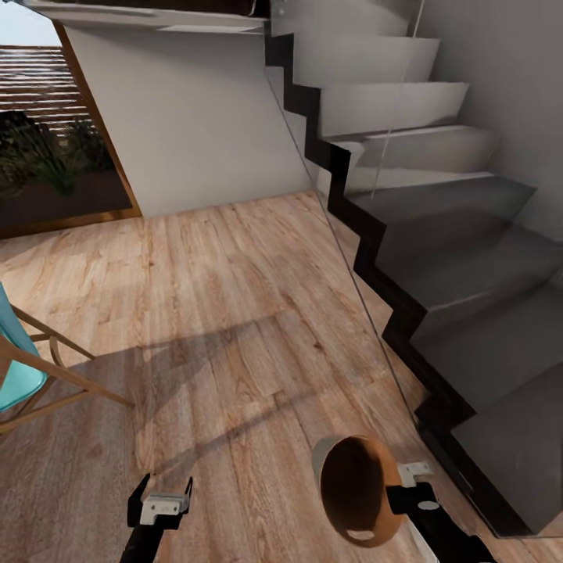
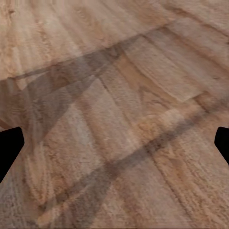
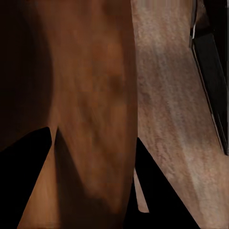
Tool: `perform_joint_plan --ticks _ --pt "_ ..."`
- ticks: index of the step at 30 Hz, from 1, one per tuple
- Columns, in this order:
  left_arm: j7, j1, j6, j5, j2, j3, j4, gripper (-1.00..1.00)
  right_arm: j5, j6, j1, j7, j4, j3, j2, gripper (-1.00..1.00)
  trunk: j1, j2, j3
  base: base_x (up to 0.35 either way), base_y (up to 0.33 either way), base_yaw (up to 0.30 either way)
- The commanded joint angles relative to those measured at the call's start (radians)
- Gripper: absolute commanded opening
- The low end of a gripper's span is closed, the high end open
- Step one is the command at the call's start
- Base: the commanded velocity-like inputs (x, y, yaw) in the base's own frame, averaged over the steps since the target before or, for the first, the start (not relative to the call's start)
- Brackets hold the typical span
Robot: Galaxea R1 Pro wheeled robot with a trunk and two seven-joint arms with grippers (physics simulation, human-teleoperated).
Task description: Put the three can of soda from the living room inside the tash can in the kitchen.
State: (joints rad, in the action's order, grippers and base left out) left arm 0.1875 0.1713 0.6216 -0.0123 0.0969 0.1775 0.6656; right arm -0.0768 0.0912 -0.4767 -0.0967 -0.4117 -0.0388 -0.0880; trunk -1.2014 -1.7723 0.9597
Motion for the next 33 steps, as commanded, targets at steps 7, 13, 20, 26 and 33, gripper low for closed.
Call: perform_joint_plan --ticks 7,13,20,26,33 --pt "-0.108 -0.006 0.003 0.137 0.068 0.002 -0.001 1.0 0.005 -0.036 0.029 0.001 0.004 -0.004 0.0 -1.0 0.027 0.049 -0.022 0.0 0.0 0.0" --pt "-0.216 -0.025 0.009 0.24 0.099 0.002 0.0 1.0 0.005 -0.072 0.049 0.002 0.003 -0.004 0.0 -1.0 0.05 0.091 -0.041 0.0 0.0 0.0" --pt "-0.248 -0.082 0.014 0.263 0.12 0.001 0.003 1.0 0.005 -0.097 0.071 0.002 -0.002 -0.004 0.0 -1.0 0.077 0.14 -0.063 0.0 0.0 0.0" --pt "-0.268 -0.098 0.045 0.263 0.13 0.002 -0.028 1.0 0.006 -0.214 0.103 0.002 -0.01 -0.004 0.001 -1.0 0.1 0.182 -0.082 0.0 0.0 0.0" --pt "-0.279 -0.101 0.06 0.257 0.13 0.003 -0.058 1.0 0.005 -0.313 0.147 0.002 -0.005 -0.001 -0.012 -1.0 0.127 0.231 -0.104 0.0 0.0 0.0"
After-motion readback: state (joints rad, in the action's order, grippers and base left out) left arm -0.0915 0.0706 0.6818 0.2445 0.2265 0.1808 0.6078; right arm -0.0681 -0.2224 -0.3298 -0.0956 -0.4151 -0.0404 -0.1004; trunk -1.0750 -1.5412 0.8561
